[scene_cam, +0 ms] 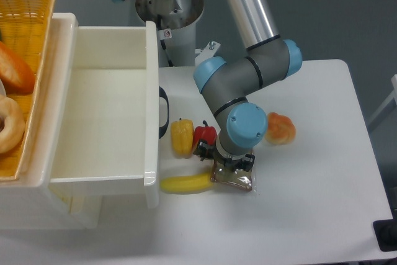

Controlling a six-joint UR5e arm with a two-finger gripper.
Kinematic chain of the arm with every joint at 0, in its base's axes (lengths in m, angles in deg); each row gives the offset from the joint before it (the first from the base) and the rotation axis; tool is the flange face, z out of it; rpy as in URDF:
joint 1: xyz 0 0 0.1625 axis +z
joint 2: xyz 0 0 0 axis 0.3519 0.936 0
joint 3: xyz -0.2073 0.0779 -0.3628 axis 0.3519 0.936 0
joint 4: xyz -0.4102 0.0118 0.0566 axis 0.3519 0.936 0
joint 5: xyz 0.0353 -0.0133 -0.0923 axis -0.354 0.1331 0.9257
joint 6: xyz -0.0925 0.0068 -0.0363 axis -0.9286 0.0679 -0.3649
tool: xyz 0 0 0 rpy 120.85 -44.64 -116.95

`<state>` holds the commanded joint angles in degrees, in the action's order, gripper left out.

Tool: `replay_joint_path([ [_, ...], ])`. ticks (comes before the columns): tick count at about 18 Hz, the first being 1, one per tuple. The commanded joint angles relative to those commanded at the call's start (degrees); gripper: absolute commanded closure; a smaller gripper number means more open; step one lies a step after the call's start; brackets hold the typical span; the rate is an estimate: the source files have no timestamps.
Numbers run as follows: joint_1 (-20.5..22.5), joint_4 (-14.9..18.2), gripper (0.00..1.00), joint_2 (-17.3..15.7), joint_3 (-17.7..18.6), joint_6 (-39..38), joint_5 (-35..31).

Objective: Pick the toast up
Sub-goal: 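Lower the gripper onto the bagged toast and close on its edge, then lift the bagged toast off the table with the gripper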

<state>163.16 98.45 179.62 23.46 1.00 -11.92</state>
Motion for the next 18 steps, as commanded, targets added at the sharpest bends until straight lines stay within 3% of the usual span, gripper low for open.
replay_joint_path([
  [2, 0.00, 0.00, 0.35, 0.00, 0.00, 0.00, 0.00],
  [8, 0.35, 0.09, 0.64, -0.17, -0.09, 0.09, 0.09],
  [12, 0.97, 0.26, 0.70, -0.53, -0.44, 1.31, 0.09],
  [15, 1.23, 0.44, 0.86, -0.53, -0.53, 1.23, 0.09],
  [18, 1.76, 0.44, 0.89, -0.53, -0.70, 1.32, 0.09],
])
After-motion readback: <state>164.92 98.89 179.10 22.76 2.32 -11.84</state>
